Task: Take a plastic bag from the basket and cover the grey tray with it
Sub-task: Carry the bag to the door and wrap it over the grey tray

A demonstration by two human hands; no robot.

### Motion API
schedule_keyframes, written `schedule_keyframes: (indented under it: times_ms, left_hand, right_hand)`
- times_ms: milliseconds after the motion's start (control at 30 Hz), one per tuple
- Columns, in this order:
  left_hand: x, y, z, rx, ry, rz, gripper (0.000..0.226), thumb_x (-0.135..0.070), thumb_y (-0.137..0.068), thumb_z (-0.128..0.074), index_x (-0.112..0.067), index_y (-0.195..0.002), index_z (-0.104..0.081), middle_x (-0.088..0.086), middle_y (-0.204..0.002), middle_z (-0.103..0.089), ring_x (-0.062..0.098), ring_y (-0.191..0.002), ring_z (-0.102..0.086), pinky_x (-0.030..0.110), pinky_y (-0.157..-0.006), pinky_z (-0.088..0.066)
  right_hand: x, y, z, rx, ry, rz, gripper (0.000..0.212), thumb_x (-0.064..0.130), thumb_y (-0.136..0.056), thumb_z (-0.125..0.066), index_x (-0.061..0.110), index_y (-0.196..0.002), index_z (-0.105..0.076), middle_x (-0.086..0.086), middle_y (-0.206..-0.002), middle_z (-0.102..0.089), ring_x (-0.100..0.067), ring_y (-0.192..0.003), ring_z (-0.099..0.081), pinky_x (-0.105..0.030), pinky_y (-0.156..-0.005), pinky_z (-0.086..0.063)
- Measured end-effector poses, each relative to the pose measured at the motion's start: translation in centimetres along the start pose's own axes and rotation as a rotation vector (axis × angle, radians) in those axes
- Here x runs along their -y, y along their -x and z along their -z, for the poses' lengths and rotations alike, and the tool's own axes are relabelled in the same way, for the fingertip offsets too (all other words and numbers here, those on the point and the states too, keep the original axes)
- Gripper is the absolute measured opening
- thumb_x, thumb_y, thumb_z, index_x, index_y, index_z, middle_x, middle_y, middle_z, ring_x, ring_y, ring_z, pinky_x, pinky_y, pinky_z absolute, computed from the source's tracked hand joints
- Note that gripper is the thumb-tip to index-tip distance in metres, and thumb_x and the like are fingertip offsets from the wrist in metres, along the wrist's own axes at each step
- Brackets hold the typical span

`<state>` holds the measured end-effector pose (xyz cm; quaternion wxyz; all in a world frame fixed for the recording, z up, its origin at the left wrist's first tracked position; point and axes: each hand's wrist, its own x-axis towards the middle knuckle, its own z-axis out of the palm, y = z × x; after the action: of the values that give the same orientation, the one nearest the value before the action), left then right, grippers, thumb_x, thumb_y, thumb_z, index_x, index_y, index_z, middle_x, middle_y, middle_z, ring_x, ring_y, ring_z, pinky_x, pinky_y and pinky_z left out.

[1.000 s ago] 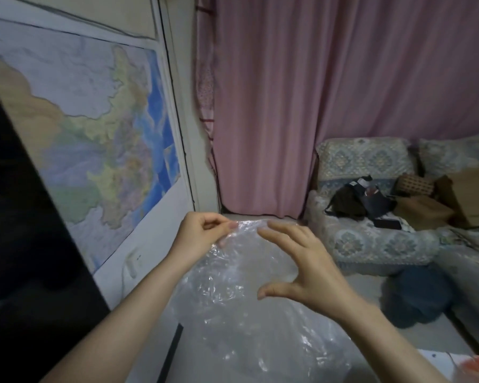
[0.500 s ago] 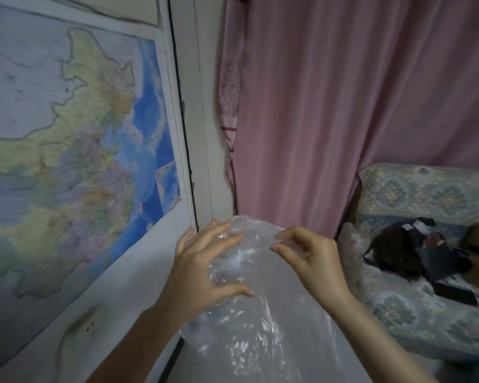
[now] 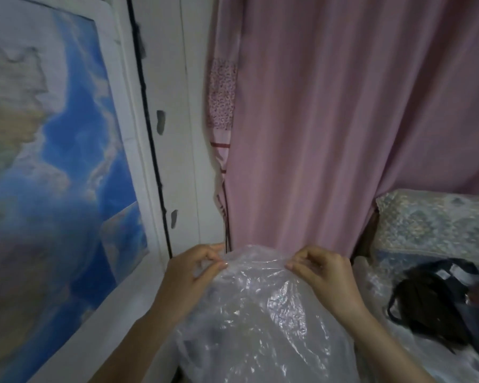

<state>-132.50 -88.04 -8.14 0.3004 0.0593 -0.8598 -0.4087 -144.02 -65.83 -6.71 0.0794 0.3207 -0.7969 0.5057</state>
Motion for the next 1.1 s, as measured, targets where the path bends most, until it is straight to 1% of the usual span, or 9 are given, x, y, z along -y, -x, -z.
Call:
schedule_keyframes:
  times_ms: [133,233,333,533,667,733,800,867,1100]
  left_hand:
    - [3.7,-5.8,-1.5,0.060,-0.100,0.050,0.021,-0.031,-0.084,-0.062,-0.037,-0.069,-0.049,-0.032,-0.071,-0.063,-0.013,-0.074,-0.060,0.004,-0.064,-0.042]
    - [6.5,-9.1,-2.0,-0.003,-0.170,0.077,0.022,-0.027,-0.079,-0.070,-0.026,-0.071,-0.049,-0.010,-0.063,-0.060,0.008,-0.057,-0.057,0.014,-0.053,-0.042]
    - [9.5,-12.1,-1.7,-0.113,-0.153,0.192,0.026,-0.021,-0.070,-0.078,-0.015,-0.075,-0.053,0.003,-0.063,-0.061,0.018,-0.054,-0.056,0.028,-0.054,-0.048]
    - [14.1,-17.2,-3.2,-0.406,0.082,0.521,0.018,-0.017,-0.070,-0.077,-0.020,-0.082,-0.064,0.005,-0.069,-0.071,0.008,-0.061,-0.065,0.011,-0.054,-0.048]
    - [14.7,-20.2,-4.6,-0.560,0.215,0.613,0.028,-0.011,-0.066,-0.078,-0.013,-0.090,-0.063,0.031,-0.081,-0.066,0.025,-0.074,-0.066,0.025,-0.068,-0.051]
    - [14.8,-21.4,-5.2,-0.615,0.220,0.624,0.036,-0.015,-0.062,-0.079,-0.011,-0.093,-0.061,0.036,-0.080,-0.064,0.030,-0.074,-0.065,0.025,-0.068,-0.053]
    - [14.9,-22.1,-5.8,-0.634,0.196,0.630,0.042,-0.016,-0.061,-0.080,-0.012,-0.096,-0.058,0.031,-0.075,-0.066,0.030,-0.074,-0.067,0.021,-0.066,-0.054]
    - [14.9,-22.5,-6.3,-0.638,0.182,0.634,0.051,-0.022,-0.057,-0.080,-0.016,-0.099,-0.052,0.014,-0.070,-0.073,0.023,-0.071,-0.071,0.020,-0.064,-0.054]
    - [15.3,-22.2,-5.7,-0.657,0.053,0.644,0.065,-0.027,-0.056,-0.082,-0.020,-0.103,-0.038,0.005,-0.071,-0.075,0.019,-0.065,-0.071,0.022,-0.066,-0.056]
  right_hand:
    - [-3.9,-6.0,-2.0,0.041,0.014,-0.045,0.019,0.030,-0.071,-0.077,0.016,-0.065,-0.064,-0.005,-0.064,-0.068,-0.024,-0.064,-0.062,-0.036,-0.063,-0.049]
    - [-7.0,-10.7,-3.9,0.081,-0.004,-0.053,0.028,0.039,-0.066,-0.077,0.016,-0.062,-0.063,-0.004,-0.057,-0.065,-0.018,-0.054,-0.056,-0.031,-0.058,-0.047]
    - [-10.6,-16.2,-6.4,0.121,-0.043,-0.030,0.040,0.054,-0.058,-0.069,0.016,-0.054,-0.058,0.003,-0.045,-0.052,-0.005,-0.044,-0.039,-0.021,-0.047,-0.035]
    - [-17.2,-27.6,-13.0,0.370,-0.095,0.047,0.038,0.041,-0.066,-0.076,0.013,-0.052,-0.055,0.008,-0.043,-0.046,-0.002,-0.045,-0.036,-0.023,-0.048,-0.034]
    - [-18.3,-34.1,-15.4,0.654,-0.016,0.167,0.041,0.046,-0.067,-0.073,0.008,-0.063,-0.059,0.002,-0.056,-0.050,-0.010,-0.055,-0.041,-0.023,-0.052,-0.032]
    - [-17.3,-36.5,-16.3,0.714,-0.002,0.283,0.036,0.047,-0.066,-0.075,0.015,-0.082,-0.067,0.004,-0.077,-0.060,-0.011,-0.074,-0.052,-0.020,-0.067,-0.039]
    - [-15.5,-38.1,-17.5,0.757,-0.050,0.424,0.045,0.040,-0.069,-0.076,0.018,-0.108,-0.066,0.002,-0.104,-0.065,-0.016,-0.097,-0.056,-0.030,-0.087,-0.043]
    - [-12.8,-38.5,-18.9,0.857,-0.160,0.549,0.044,0.040,-0.074,-0.071,0.022,-0.114,-0.064,0.002,-0.110,-0.065,-0.013,-0.104,-0.055,-0.029,-0.092,-0.042]
    - [-8.0,-36.1,-24.6,1.046,-0.366,0.649,0.033,0.037,-0.077,-0.070,0.026,-0.108,-0.066,0.005,-0.094,-0.068,-0.003,-0.086,-0.060,-0.016,-0.077,-0.047]
